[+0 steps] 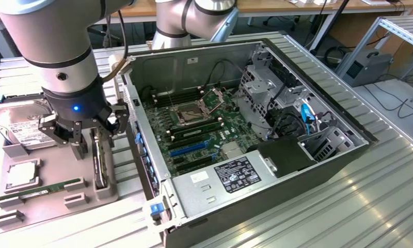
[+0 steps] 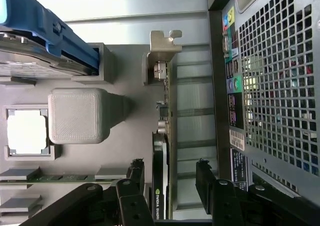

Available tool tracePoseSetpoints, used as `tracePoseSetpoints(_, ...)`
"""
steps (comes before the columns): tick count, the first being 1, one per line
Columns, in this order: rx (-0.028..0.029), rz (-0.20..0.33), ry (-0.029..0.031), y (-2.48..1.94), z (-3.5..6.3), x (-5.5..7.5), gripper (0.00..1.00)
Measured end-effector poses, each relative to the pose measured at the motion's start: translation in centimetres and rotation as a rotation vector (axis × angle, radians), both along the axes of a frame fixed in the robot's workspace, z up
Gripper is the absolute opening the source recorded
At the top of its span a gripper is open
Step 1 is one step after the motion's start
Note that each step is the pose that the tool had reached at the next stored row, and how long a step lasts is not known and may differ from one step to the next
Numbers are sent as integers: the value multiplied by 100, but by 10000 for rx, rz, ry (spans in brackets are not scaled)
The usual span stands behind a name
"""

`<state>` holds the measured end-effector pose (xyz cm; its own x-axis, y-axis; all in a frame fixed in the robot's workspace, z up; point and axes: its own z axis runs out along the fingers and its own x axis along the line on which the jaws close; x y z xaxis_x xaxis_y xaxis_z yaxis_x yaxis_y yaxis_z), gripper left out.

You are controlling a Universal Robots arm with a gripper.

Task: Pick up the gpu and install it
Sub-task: 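Pick up the gpu and move the gpu toward the slot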

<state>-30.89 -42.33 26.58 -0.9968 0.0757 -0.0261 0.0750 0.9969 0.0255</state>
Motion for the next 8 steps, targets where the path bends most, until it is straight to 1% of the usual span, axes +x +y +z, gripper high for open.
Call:
tracePoseSetpoints(3,-13,-1,0,41,-21,-1,54)
tracePoseSetpoints(5,-30,-2,-1,76,-39,-6,54)
tracePoseSetpoints(8,-44,-1,2,88,-60,-34,54)
